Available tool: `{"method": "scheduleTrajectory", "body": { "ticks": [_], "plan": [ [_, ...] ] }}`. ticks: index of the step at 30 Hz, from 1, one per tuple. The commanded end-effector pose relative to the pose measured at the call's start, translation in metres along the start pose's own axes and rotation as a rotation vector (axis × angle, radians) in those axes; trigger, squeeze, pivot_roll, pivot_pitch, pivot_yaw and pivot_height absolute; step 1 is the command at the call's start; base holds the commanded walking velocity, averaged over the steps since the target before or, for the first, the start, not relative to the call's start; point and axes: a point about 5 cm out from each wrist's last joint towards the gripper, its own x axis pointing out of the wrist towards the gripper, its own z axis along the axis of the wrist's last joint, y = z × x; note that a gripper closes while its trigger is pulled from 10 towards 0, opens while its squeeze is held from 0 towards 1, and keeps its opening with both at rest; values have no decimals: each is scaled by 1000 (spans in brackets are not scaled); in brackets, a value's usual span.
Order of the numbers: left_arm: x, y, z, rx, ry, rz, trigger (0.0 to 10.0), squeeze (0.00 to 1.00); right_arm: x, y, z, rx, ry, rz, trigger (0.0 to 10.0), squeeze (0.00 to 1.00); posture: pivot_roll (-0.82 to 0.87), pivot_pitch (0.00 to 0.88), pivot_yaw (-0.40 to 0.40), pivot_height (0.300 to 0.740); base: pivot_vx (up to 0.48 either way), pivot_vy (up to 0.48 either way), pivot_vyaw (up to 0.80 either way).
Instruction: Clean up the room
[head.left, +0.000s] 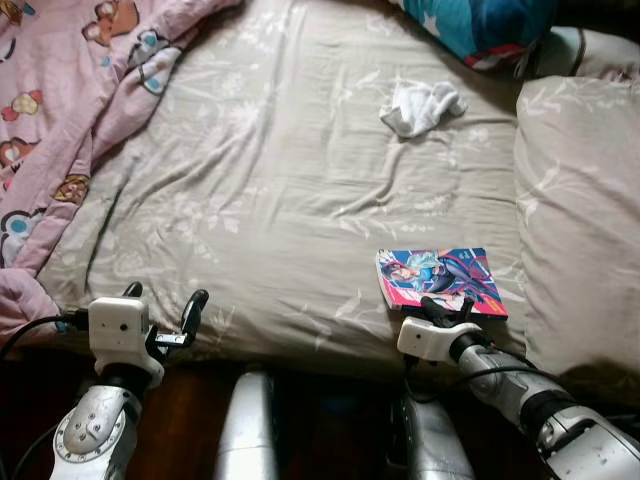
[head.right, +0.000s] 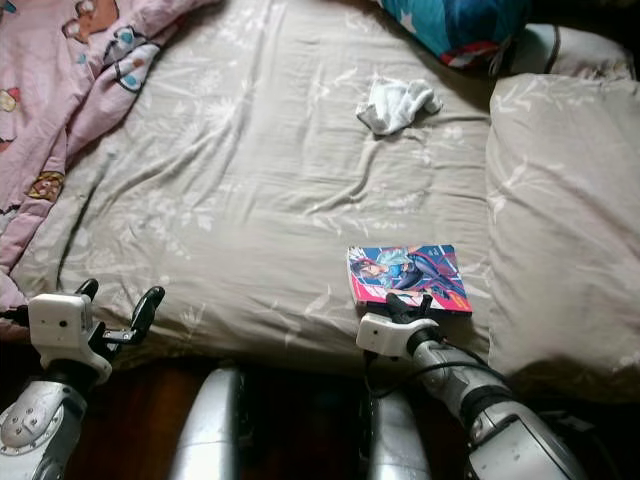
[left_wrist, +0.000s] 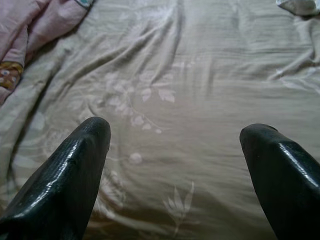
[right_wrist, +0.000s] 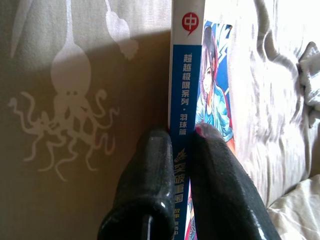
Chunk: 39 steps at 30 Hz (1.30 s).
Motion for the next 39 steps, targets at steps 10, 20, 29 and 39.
{"method": "scheduleTrajectory", "body": {
  "ticks": [10, 20, 29, 39],
  "plan": [
    [-11, 5, 0, 4, 49, 22, 10000, 0, 2, -5, -1, 108, 55, -32, 10000, 0, 245, 455, 45, 653, 0, 0, 0],
    [-11, 4, 1, 0, 60, 21, 10000, 0, 3, -3, 1, 87, 48, -20, 10000, 12, 247, 458, 45, 653, 0, 0, 0],
    [-11, 4, 0, -1, 66, 20, 10000, 0, 3, -4, -1, 89, 54, -28, 10000, 1000, 248, 456, 44, 653, 0, 0, 0],
    [-7, 4, -2, 1, 69, 20, 10000, 0, 3, -2, 2, 153, 62, -28, 10000, 969, 243, 441, 43, 653, 0, 0, 0]
  ]
}}
